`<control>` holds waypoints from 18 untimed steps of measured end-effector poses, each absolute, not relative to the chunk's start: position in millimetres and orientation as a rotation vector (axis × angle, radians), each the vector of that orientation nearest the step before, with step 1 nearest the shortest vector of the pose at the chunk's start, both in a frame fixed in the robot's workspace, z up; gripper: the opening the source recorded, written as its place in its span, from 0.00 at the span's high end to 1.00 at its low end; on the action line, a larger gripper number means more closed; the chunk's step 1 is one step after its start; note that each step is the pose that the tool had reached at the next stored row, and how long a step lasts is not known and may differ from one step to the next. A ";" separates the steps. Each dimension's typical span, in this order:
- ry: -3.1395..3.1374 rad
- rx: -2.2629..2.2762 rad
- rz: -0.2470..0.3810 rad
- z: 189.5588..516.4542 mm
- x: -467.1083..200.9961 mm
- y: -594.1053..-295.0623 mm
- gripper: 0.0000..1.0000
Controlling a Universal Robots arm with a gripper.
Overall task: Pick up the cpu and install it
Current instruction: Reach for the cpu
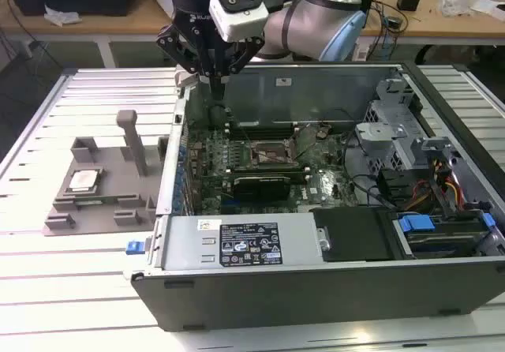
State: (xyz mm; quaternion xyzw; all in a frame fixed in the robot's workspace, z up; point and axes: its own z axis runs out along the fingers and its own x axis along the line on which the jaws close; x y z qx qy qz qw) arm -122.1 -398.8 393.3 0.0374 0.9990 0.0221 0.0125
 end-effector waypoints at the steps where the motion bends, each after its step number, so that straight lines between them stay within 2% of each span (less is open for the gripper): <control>1: 3.114 0.117 0.069 393.3 -126.1 -398.8 0.89; 18: 3.114 0.117 0.069 393.2 -177.4 -398.8 0.89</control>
